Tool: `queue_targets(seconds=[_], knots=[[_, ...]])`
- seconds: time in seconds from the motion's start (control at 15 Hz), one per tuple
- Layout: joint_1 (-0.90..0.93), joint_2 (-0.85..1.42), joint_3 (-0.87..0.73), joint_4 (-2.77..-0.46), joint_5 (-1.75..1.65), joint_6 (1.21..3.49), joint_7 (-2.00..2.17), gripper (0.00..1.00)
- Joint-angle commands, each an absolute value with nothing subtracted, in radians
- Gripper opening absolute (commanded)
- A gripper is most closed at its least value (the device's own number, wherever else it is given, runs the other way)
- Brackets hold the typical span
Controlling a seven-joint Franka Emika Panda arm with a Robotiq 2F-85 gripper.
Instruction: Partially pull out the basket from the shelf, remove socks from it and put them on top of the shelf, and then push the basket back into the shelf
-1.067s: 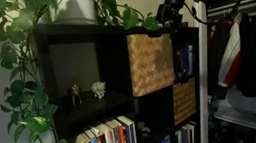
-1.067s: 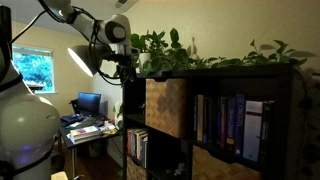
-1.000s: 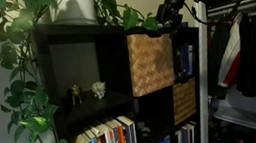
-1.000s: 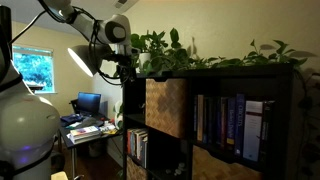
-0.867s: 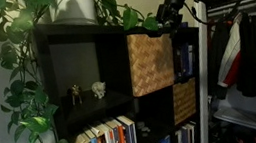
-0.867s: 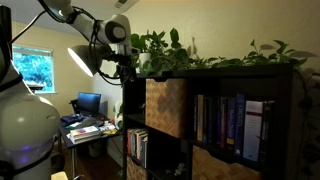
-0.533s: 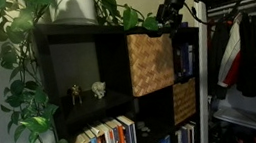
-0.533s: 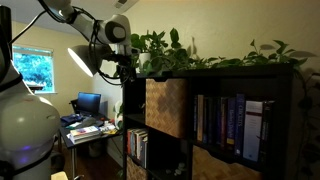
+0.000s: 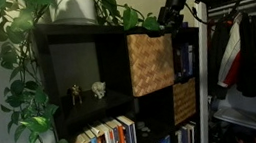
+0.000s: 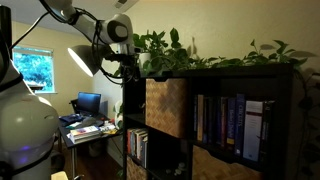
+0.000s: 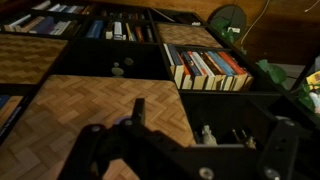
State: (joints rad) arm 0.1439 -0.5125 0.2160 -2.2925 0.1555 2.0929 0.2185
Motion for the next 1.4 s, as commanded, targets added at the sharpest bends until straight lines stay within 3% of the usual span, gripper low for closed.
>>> queue_targets(seconds=[0.0, 0.53, 1.33], knots=[[0.096, -0.511, 0.196, -2.293, 0.073, 2.104, 0.222, 1.00], [0.047, -0.470, 0.134, -2.265, 0.007, 2.124, 0.163, 1.00], [0.189, -0.371, 0.071, -2.158, 0.033, 2.159, -0.432, 1.00]])
